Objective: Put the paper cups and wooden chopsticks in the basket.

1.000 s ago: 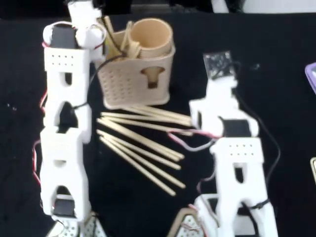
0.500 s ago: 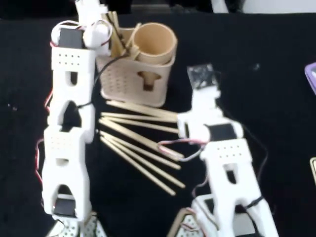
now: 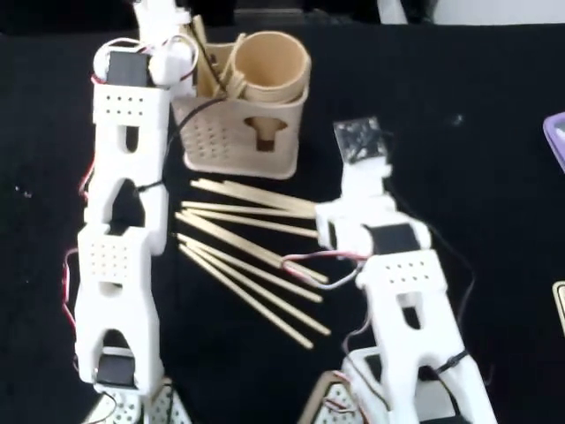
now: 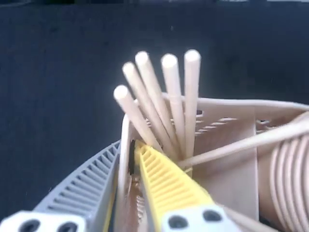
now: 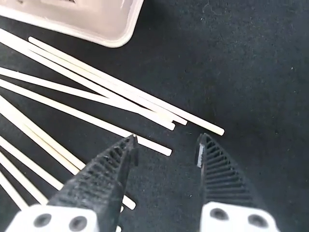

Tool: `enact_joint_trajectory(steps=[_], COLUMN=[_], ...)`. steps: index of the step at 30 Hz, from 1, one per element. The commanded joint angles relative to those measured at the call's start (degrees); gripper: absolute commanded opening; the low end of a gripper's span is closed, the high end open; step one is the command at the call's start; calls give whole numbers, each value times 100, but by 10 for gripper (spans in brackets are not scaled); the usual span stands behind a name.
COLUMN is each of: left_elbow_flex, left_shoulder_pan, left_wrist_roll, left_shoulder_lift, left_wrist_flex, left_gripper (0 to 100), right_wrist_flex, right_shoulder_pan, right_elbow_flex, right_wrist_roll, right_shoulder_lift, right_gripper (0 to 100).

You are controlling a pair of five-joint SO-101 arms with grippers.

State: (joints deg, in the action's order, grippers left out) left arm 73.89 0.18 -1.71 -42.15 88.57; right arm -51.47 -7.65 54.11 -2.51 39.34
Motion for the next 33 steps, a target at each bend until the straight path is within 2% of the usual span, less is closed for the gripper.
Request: enact_joint_trajectory(steps=[1,11,18,30,33], left_elbow_flex=[13,22,22,84,576], left_shoulder_pan=[48,-189,-233,-242,-242], left_wrist_roll=[-35,-352,-352,-352,-352], left_shoulder_lift=[-9,35,-35,35,26], left_wrist_flex=[571,818,782,-193,-229], left_gripper=[33,37,152,159,206], right_wrist_flex=[114,123,114,114,123], right_shoulder_pan=[-97,-97,-97,-97,-97], right_elbow_flex=[-48,-57,-57,-57,-57], right_wrist_roll=[26,26,26,18,18], right_shoulder_lift=[4,4,4,4,4], right_gripper=[204,204,204,204,204])
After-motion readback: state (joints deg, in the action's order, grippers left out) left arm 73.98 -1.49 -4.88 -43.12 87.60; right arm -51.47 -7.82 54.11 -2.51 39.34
